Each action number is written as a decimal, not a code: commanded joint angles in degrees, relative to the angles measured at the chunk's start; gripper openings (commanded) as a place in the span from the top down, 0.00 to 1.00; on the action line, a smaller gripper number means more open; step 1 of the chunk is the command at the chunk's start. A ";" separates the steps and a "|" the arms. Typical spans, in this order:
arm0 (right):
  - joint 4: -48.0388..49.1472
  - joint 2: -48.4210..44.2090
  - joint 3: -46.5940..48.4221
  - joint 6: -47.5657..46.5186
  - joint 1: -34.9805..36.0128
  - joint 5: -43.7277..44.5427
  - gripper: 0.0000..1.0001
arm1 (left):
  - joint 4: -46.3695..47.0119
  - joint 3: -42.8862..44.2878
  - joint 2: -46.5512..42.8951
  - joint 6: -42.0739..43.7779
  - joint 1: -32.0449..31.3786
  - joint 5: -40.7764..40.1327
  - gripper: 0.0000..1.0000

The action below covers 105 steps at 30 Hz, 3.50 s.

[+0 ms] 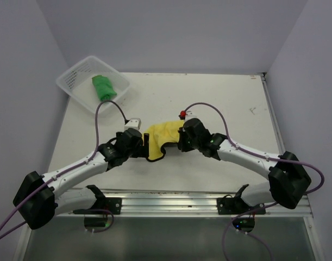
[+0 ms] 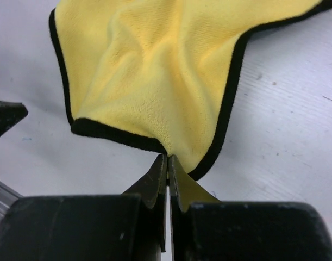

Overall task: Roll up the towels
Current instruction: Flatten the towel

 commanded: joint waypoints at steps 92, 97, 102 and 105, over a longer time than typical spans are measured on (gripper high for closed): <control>-32.19 -19.94 17.53 -10.11 -19.14 -12.10 1.00 | -8.23 19.58 -0.85 21.43 -11.73 -0.32 1.00; -37.90 -20.29 22.80 -11.78 -18.61 -13.24 1.00 | -9.46 21.08 -4.63 20.11 -11.73 -0.14 1.00; -42.04 -20.81 27.55 -12.13 -17.82 -15.96 1.00 | -12.63 24.77 -6.48 21.51 -11.73 2.66 1.00; -43.88 -21.34 29.40 -12.04 -17.47 -18.07 1.00 | -14.30 26.18 -7.53 21.87 -11.73 4.17 1.00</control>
